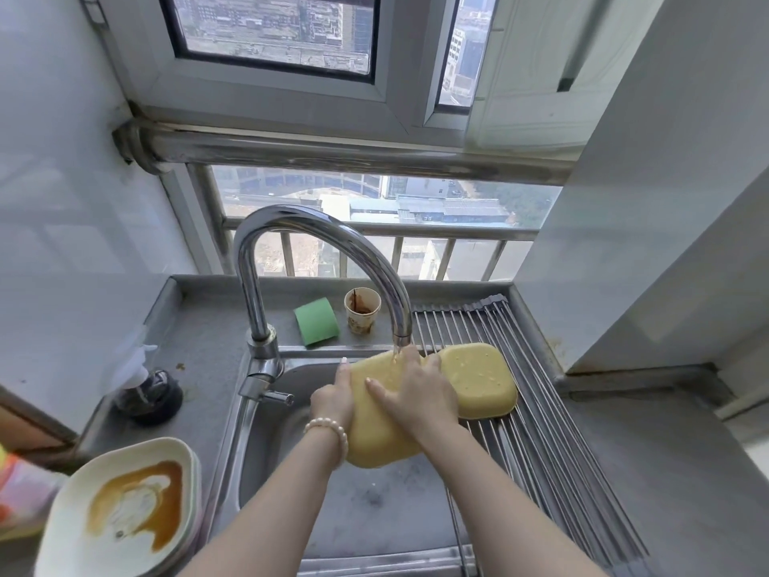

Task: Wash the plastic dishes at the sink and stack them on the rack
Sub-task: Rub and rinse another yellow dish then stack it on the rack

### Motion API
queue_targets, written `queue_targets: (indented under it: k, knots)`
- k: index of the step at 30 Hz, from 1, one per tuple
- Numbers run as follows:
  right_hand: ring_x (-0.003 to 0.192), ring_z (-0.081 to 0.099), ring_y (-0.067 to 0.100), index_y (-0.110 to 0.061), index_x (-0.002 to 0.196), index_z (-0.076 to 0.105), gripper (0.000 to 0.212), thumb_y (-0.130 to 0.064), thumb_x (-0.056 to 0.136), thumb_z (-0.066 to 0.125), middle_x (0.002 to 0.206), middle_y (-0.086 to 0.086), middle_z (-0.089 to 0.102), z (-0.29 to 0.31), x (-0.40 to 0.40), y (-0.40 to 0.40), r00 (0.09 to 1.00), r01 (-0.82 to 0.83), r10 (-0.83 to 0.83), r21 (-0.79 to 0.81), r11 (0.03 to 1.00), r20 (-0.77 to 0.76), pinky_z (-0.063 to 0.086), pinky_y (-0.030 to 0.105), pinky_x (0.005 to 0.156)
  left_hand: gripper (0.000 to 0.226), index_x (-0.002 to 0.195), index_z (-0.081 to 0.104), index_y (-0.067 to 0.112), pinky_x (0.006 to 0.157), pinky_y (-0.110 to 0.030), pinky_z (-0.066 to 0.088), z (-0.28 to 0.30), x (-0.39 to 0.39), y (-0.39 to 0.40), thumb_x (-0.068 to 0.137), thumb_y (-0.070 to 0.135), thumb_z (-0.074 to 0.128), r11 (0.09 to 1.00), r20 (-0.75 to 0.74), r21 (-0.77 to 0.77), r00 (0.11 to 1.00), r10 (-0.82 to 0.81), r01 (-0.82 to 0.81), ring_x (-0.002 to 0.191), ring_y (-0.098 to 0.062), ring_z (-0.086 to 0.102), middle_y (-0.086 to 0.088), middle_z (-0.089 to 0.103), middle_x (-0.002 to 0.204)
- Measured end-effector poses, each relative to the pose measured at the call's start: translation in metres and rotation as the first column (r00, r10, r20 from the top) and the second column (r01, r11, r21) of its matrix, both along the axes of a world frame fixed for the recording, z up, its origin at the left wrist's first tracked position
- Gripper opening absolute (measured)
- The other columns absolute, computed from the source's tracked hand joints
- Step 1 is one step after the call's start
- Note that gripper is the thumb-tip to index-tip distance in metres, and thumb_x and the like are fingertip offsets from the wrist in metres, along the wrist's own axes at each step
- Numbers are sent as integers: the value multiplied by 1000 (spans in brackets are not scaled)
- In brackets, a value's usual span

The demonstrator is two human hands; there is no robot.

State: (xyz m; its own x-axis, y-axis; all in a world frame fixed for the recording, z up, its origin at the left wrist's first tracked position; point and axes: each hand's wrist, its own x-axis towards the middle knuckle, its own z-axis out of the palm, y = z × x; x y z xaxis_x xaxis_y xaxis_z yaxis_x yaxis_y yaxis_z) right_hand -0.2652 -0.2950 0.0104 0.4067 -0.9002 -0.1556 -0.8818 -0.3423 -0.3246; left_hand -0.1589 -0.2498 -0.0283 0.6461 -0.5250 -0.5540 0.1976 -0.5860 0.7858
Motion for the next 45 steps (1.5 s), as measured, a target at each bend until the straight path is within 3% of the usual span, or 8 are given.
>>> queue_targets:
  k: [5, 11, 16, 20, 27, 33, 38, 45]
  knots:
    - [104, 57, 25, -25, 127, 46, 56, -64, 87, 47, 113, 4, 60, -26, -13, -4, 935, 94, -182, 283, 954, 305, 42, 34, 85, 55, 119, 59, -9, 91, -32, 36, 11, 10, 6, 102, 38, 35, 996, 102, 87, 994, -29, 20, 119, -34, 51, -22, 56, 129]
    - [90, 61, 24, -8, 104, 66, 38, -42, 95, 53, 101, 8, 66, -62, -15, -1, 669, 122, -620, 762, 635, 410, 49, 36, 82, 60, 97, 69, 5, 89, -34, 42, 5, 35, 38, 99, 45, 25, 888, 307, 351, 860, -408, 296, 103, -29, 59, -14, 67, 112]
    - [83, 58, 22, -14, 90, 62, 34, -45, 96, 48, 95, 7, 64, -62, -28, -19, 664, 179, -587, 664, 726, 463, 49, 35, 77, 44, 87, 69, 15, 86, -37, 30, 5, 60, 56, 87, 34, 29, 783, 338, 505, 752, -566, 362, 105, -26, 54, -2, 67, 105]
    - [101, 57, 28, -14, 119, 58, 45, -50, 96, 43, 111, 7, 62, -59, -49, -44, 779, 264, -470, 465, 845, 414, 44, 39, 91, 34, 68, 54, 17, 92, -37, 37, 3, 64, 56, 62, 38, 28, 856, 302, 352, 819, -487, 379, 102, -30, 54, -6, 63, 93]
    - [99, 54, 30, -11, 113, 38, 47, -51, 92, 52, 111, 12, 52, -47, -93, -93, 711, 368, -572, 478, 798, 409, 45, 43, 86, 31, 80, 50, 22, 90, -40, 35, 5, 58, 37, 59, 42, 37, 903, 307, 289, 862, -403, 319, 100, -28, 46, -7, 54, 98]
    - [98, 51, 27, -15, 113, 36, 46, -37, 86, 67, 112, 9, 48, -47, -105, -112, 775, 318, -492, 429, 846, 395, 45, 41, 84, 21, 106, 52, 27, 87, -35, 28, -10, 5, 21, 86, 35, 47, 767, 343, 475, 712, -613, 432, 111, -23, 53, 5, 62, 111]
    - [99, 50, 26, -16, 116, 36, 56, -40, 81, 72, 112, 6, 46, -45, -114, -135, 787, 331, -478, 386, 861, 390, 44, 41, 84, 47, 131, 44, 30, 98, -38, 29, -12, -16, -1, 84, 27, 48, 726, 295, 444, 679, -672, 526, 115, -21, 53, 7, 69, 103]
    - [104, 48, 24, -13, 129, 37, 74, -43, 75, 77, 119, 6, 43, -58, -121, -171, 879, 284, -384, 336, 898, 284, 47, 43, 90, 33, 114, 64, 22, 94, -31, 46, -21, 7, 5, 83, 26, 54, 712, 226, 459, 705, -672, 531, 103, -19, 61, 2, 70, 104]
